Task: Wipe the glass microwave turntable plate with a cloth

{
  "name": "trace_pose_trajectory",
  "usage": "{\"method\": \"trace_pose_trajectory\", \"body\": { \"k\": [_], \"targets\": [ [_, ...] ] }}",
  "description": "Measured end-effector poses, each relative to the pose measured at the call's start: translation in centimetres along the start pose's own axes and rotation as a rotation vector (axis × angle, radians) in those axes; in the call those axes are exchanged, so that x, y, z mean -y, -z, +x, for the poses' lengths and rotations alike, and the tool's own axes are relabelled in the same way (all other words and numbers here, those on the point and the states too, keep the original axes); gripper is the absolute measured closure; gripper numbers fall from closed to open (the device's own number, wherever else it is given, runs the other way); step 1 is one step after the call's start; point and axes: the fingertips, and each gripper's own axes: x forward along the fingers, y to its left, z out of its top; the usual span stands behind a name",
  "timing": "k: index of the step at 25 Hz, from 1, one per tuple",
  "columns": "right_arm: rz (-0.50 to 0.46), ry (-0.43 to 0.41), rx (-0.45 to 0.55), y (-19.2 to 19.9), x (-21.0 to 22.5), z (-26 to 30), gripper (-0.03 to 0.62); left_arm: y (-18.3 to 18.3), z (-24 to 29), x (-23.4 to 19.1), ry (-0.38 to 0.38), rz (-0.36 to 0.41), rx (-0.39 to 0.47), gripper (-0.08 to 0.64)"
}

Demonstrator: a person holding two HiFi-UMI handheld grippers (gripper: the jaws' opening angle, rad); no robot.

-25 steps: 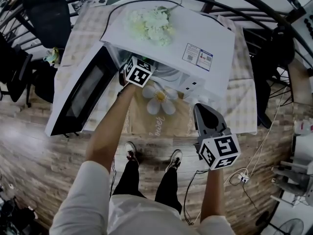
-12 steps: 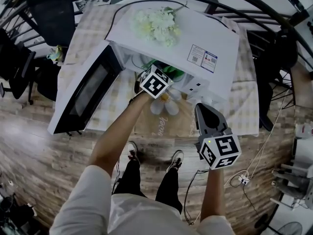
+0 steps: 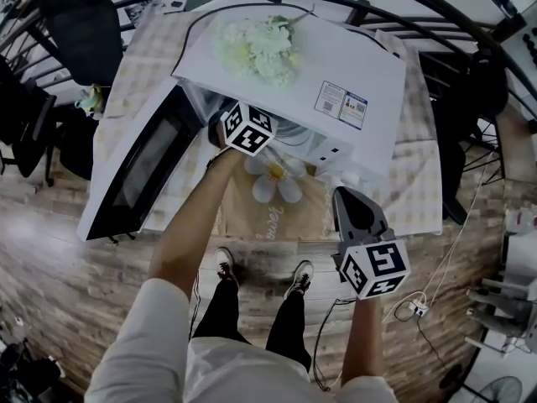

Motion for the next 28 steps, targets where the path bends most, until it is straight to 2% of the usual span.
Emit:
{"method": "trace_pose_trajectory", "body": {
  "k": [3,6,12,17,19,23,28],
  "targets": [
    [-0.012,0.014,-0.012,0.4,0.5,-0.4,0.578,1.9,1.7,-2.5,-0.046,0.048,-0.088,0.426],
    [-0.007,0.027,-0.016,0.8,0.9,-1.1,0.578,2.4,2.4,-2.2,-0.018,0.047,-0.111,0.428],
    [-0.006,0.032,-0.003,0.4,0.9,-1.9,0.578,0.5,1.5,4.3,0.233,0.000,-0.033,0.431],
    [-0.043,0.043,0.022,-1.7,0.2,-3.2,0.578,-0.5,-1.4,9.3,0.393,-0.017,-0.014,0.433],
    [-0.057,0.050,0.036,-2.9,-0.2,-4.2,0.578,-0.2,-3.0,10.6,0.425,-0.049,-0.026,0.433],
    [-0.095,0.064,0.077,-6.0,-0.4,-6.1,0.578,0.1,-6.7,10.6,0.389,-0.166,-0.024,0.434],
    [-0.136,0.109,0.096,-9.6,0.5,-8.1,0.578,-2.0,-13.6,8.6,0.298,-0.296,0.055,0.433]
  ]
}}
